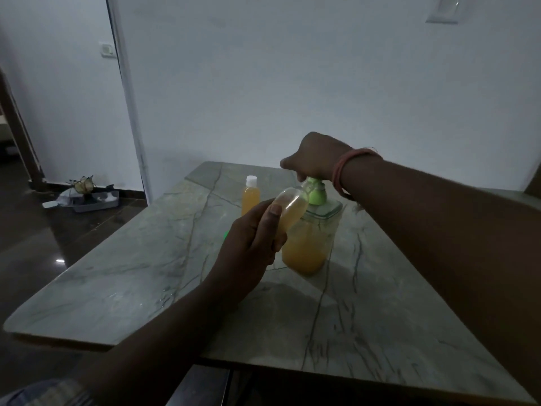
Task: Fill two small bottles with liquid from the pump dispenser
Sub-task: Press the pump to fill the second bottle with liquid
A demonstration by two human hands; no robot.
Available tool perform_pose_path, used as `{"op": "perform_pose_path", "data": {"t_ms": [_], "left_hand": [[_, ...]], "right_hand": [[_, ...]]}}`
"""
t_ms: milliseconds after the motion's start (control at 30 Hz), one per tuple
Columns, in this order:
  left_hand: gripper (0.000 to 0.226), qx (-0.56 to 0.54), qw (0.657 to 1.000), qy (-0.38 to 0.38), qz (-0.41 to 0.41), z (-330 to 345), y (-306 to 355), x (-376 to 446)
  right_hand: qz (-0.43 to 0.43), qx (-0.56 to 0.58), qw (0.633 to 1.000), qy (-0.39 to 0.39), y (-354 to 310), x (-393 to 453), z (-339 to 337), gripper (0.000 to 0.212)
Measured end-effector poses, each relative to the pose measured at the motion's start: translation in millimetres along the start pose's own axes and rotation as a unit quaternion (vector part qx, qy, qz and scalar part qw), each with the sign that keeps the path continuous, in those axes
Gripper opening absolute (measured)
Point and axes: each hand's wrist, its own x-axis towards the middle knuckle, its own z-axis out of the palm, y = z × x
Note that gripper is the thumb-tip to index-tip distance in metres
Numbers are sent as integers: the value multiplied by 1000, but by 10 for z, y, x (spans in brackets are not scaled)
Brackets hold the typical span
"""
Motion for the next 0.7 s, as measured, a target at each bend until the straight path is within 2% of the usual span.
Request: {"op": "perform_pose_path", "data": {"t_ms": [167,433,567,700], "left_hand": [[44,-1,1000,4,1,1,-34,16],[36,-2,1000,0,-1,5,-5,5],[35,3,1000,-3,0,1,-34,8],[39,-7,1000,-1,-10,12,-21,7]], "right_hand": [[11,70,996,61,51,5,46,32],[-8,-35,999,-15,-28,5,-17,34],[0,49,999,19,76,-8,46,35],[-7,-9,1000,7,27,4,47,38]]}}
